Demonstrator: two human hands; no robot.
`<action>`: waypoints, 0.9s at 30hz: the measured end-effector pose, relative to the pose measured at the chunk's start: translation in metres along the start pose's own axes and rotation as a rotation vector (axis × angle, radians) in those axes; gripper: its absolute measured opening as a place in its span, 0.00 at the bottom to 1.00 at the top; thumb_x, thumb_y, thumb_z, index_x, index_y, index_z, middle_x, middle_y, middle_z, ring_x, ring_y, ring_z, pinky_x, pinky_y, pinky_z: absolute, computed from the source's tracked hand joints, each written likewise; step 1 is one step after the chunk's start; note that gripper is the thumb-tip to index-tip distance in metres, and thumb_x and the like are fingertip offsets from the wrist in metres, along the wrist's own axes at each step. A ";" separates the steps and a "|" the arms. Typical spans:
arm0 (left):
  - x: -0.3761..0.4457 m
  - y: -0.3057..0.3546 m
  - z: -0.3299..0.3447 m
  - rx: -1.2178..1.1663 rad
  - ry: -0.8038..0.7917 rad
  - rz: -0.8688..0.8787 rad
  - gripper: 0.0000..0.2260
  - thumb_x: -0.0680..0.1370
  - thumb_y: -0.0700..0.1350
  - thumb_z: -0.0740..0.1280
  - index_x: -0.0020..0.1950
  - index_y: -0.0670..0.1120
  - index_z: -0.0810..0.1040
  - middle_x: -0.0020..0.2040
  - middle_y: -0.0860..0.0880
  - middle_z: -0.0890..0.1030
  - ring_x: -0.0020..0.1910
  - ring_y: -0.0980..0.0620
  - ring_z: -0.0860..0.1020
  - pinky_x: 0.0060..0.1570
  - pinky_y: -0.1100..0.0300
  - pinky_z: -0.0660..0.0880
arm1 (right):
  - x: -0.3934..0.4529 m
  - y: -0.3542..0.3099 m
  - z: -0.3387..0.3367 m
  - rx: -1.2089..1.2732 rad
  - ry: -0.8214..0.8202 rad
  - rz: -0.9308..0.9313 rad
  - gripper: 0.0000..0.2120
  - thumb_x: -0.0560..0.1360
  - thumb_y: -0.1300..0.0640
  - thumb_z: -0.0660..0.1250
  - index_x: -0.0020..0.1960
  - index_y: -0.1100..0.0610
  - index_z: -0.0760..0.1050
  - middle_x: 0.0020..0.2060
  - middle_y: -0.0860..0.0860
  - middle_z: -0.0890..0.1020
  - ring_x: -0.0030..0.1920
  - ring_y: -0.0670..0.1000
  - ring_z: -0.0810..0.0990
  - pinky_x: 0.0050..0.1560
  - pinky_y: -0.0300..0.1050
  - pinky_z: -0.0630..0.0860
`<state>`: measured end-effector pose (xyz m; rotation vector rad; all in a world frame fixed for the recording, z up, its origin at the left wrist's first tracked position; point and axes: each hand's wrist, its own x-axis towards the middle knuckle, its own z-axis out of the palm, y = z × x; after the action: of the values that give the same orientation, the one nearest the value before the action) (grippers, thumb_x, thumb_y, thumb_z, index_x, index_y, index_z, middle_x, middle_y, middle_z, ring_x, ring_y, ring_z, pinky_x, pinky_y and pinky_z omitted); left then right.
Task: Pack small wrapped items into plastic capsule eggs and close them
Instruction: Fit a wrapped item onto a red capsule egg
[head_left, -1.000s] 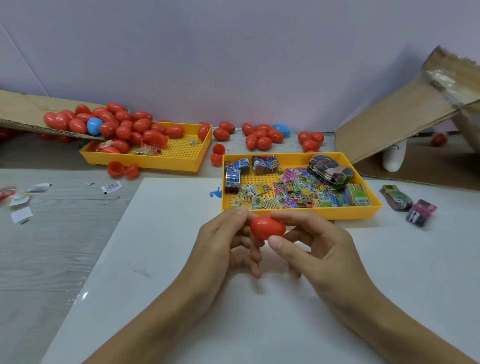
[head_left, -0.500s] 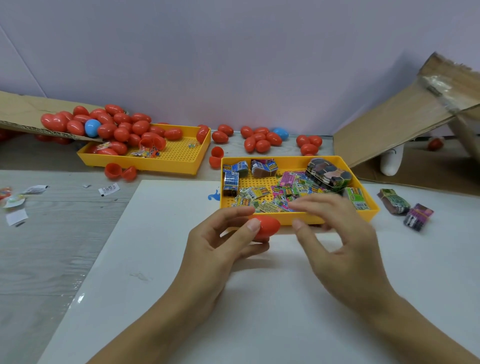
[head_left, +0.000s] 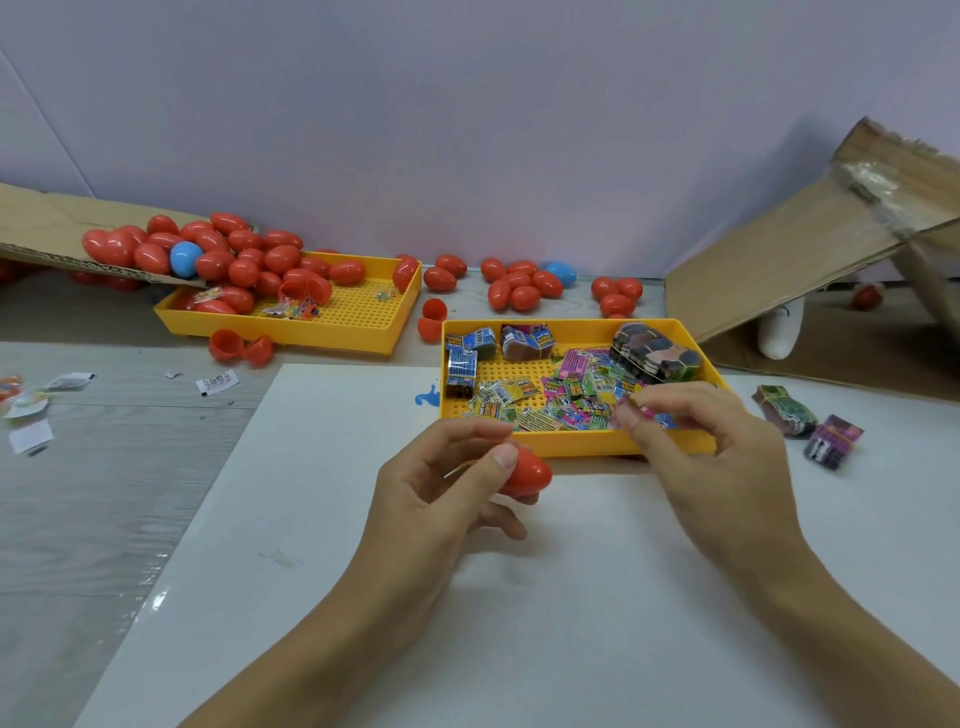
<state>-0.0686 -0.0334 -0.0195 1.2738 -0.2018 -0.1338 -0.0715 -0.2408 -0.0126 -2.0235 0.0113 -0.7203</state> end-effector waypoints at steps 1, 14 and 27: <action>0.001 0.000 0.000 0.001 -0.008 0.004 0.07 0.75 0.44 0.71 0.52 0.49 0.84 0.50 0.42 0.84 0.40 0.42 0.83 0.35 0.58 0.78 | 0.000 -0.006 -0.001 0.130 0.007 0.059 0.04 0.68 0.52 0.75 0.40 0.44 0.82 0.40 0.43 0.84 0.49 0.44 0.80 0.50 0.33 0.74; -0.009 -0.001 0.004 0.238 -0.172 0.094 0.11 0.72 0.55 0.70 0.46 0.48 0.82 0.43 0.44 0.79 0.36 0.47 0.76 0.35 0.50 0.77 | -0.030 -0.031 0.010 0.489 -0.361 0.236 0.10 0.65 0.45 0.74 0.37 0.51 0.86 0.37 0.50 0.85 0.37 0.53 0.81 0.41 0.45 0.77; -0.003 0.002 0.002 -0.013 -0.142 -0.042 0.06 0.66 0.45 0.73 0.39 0.44 0.81 0.39 0.44 0.78 0.33 0.50 0.73 0.32 0.61 0.72 | -0.027 -0.037 0.004 0.536 -0.431 0.220 0.08 0.64 0.50 0.78 0.42 0.50 0.86 0.44 0.51 0.87 0.45 0.59 0.82 0.46 0.55 0.76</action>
<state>-0.0720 -0.0338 -0.0174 1.2564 -0.2955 -0.2614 -0.1018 -0.2096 0.0017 -1.5871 -0.1882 -0.1142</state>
